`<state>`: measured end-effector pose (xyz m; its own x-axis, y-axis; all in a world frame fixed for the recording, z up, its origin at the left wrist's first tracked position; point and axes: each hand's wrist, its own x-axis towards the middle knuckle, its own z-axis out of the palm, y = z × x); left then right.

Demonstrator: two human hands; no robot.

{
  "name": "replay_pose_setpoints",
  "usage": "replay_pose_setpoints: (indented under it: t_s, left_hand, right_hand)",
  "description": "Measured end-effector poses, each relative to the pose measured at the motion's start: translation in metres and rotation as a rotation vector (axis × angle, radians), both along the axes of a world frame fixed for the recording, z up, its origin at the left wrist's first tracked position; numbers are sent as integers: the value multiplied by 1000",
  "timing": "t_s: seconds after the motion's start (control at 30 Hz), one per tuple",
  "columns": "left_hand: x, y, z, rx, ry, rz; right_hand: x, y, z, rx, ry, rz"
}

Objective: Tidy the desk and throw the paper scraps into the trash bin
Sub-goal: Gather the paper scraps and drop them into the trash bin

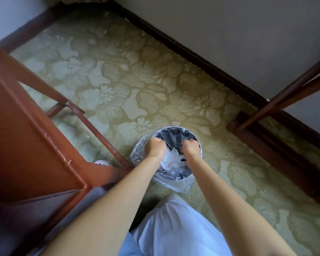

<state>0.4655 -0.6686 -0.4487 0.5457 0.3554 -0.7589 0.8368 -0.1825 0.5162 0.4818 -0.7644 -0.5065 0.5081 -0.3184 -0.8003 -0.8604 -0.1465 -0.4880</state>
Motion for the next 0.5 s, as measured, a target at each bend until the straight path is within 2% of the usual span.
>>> replay_pose_setpoints:
  t_s: [0.13,0.27,0.37,0.5]
  left_hand:
    - [-8,3,64,191,-183,-174]
    - [-20,12,143,277,-426,-233]
    - [-38,30,206,351,-650,-152]
    - [-75,78,275,347,-875,46]
  right_hand:
    - [-3,9,77,-224,-268,355]
    - [-8,24,161,-345,-591,480]
    - [-18,43,223,-369,-824,481]
    - [-46,81,290,-353,-1082,515]
